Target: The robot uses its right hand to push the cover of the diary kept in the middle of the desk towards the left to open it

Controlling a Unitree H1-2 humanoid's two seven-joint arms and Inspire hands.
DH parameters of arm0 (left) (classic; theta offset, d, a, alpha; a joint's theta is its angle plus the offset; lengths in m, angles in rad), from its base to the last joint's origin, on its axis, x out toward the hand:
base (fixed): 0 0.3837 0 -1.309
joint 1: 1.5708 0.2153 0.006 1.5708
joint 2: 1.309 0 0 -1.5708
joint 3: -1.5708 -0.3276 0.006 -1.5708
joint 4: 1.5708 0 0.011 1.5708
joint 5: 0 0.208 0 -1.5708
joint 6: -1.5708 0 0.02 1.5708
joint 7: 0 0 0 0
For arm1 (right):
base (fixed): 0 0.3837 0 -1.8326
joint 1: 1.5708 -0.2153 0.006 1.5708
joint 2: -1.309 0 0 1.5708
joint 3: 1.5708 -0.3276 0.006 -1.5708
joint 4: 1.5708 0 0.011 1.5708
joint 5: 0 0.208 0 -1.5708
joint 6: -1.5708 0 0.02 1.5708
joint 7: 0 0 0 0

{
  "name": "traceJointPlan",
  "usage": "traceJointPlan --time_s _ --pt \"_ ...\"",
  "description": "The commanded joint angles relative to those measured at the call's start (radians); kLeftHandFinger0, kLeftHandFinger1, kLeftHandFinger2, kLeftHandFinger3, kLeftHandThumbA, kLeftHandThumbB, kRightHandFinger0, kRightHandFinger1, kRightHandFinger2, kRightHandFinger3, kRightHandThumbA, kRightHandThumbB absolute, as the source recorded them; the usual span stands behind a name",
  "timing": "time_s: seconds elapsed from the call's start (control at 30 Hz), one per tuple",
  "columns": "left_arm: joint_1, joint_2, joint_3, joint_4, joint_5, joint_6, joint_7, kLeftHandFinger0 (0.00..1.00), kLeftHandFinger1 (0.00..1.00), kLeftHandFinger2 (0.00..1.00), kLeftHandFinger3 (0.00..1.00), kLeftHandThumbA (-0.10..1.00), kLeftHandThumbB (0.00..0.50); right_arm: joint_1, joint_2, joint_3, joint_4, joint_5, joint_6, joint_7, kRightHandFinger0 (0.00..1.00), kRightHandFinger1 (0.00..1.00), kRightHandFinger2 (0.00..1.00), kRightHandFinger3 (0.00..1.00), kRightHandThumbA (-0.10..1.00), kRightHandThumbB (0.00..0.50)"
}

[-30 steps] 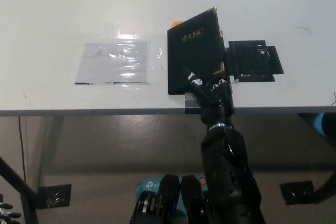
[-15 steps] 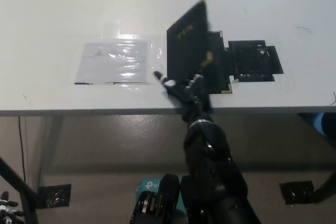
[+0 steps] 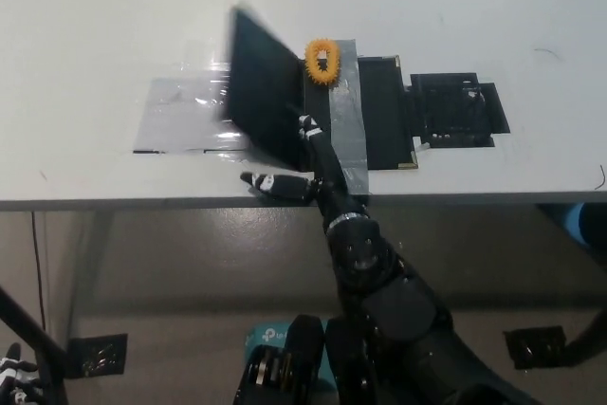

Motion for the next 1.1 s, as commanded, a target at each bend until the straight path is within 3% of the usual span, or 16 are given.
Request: traceJointPlan --time_s 0.0,0.03,0.1,0.13,0.17,0.23,0.33,0.47,0.5,0.53,0.6,0.73,0.87,0.97,1.03,1.07 --pt "-0.027 0.044 -0.001 -0.050 0.015 0.002 -0.006 0.36 0.40 0.19 0.33 0.60 0.500 -0.063 -0.042 0.192 0.065 -0.270 -0.051 0.045 0.00 0.00 0.12 0.83 1.00 0.319" --pt "-0.027 0.042 0.000 -0.054 0.010 0.007 -0.007 0.36 0.40 0.18 0.33 0.59 0.500 -0.066 -0.063 0.225 0.061 -0.299 -0.022 0.053 0.00 0.00 0.09 1.00 1.00 0.363" --pt "-0.030 0.046 -0.001 -0.056 0.013 0.009 -0.008 0.37 0.40 0.18 0.33 0.59 0.500 -0.072 -0.080 0.255 0.065 -0.317 -0.002 0.044 0.14 0.20 0.29 1.00 1.00 0.376" --pt "-0.033 0.049 -0.003 -0.062 0.017 0.017 -0.008 0.37 0.40 0.19 0.33 0.59 0.500 -0.075 -0.097 0.284 0.058 -0.345 0.022 0.039 0.07 0.14 0.26 1.00 1.00 0.386" --pt "-0.036 0.048 -0.003 -0.059 0.018 0.015 -0.006 0.36 0.39 0.17 0.33 0.59 0.500 -0.076 -0.114 0.313 0.042 -0.371 0.044 0.049 0.00 0.00 0.07 1.00 1.00 0.396" --pt "-0.041 0.051 -0.004 -0.053 0.014 0.008 -0.016 0.35 0.38 0.17 0.33 0.59 0.500 -0.073 -0.134 0.343 0.024 -0.394 0.049 0.055 0.05 0.10 0.16 1.00 1.00 0.400" --pt "-0.040 0.050 -0.005 -0.057 0.011 0.013 -0.019 0.37 0.39 0.17 0.32 0.59 0.500 -0.081 -0.151 0.406 0.021 -0.442 0.083 0.074 0.00 0.00 0.00 1.00 1.00 0.412" --pt "-0.044 0.058 -0.010 -0.064 0.033 0.016 -0.011 0.35 0.39 0.19 0.34 0.60 0.500 -0.088 -0.151 0.469 0.030 -0.484 0.094 0.101 0.00 0.00 0.01 1.00 1.00 0.400" --pt "-0.049 0.055 -0.008 -0.062 0.022 0.018 -0.013 0.35 0.39 0.19 0.34 0.59 0.500 -0.088 -0.154 0.500 0.033 -0.510 0.088 0.104 0.09 0.19 0.17 1.00 1.00 0.417" --pt "-0.047 0.054 -0.007 -0.063 0.021 0.019 -0.012 0.35 0.39 0.18 0.34 0.58 0.500 -0.080 -0.152 0.524 0.020 -0.531 0.103 0.113 0.05 0.17 0.24 1.00 1.00 0.452" --pt "-0.044 0.055 -0.011 -0.064 0.027 0.015 -0.012 0.36 0.39 0.19 0.34 0.60 0.500 -0.064 -0.148 0.536 0.013 -0.536 0.091 0.099 0.00 0.01 0.09 1.00 1.00 0.443" --pt "-0.041 0.060 -0.015 -0.066 0.026 0.009 -0.018 0.34 0.39 0.19 0.34 0.59 0.500 -0.065 -0.139 0.524 0.008 -0.530 0.107 0.123 0.00 0.00 0.01 1.00 1.00 0.421" --pt "-0.028 0.051 -0.007 -0.067 0.010 0.014 -0.015 0.35 0.39 0.18 0.35 0.57 0.500 -0.073 -0.138 0.497 -0.003 -0.533 0.110 0.138 0.00 0.01 0.07 1.00 1.00 0.428" --pt "-0.022 0.050 -0.005 -0.059 0.011 0.002 -0.017 0.32 0.37 0.16 0.34 0.57 0.500 -0.078 -0.156 0.457 -0.048 -0.502 0.116 0.181 0.09 0.26 0.36 1.00 1.00 0.408" --pt "-0.018 0.050 -0.006 -0.056 0.026 0.002 -0.005 0.32 0.38 0.17 0.34 0.58 0.500 -0.074 -0.175 0.427 -0.104 -0.477 0.121 0.211 0.44 0.62 0.71 1.00 1.00 0.361" --pt "-0.018 0.049 -0.005 -0.054 0.026 0.000 -0.004 0.32 0.38 0.17 0.33 0.58 0.500 -0.072 -0.177 0.418 -0.117 -0.475 0.124 0.220 0.53 0.66 0.72 1.00 1.00 0.369"
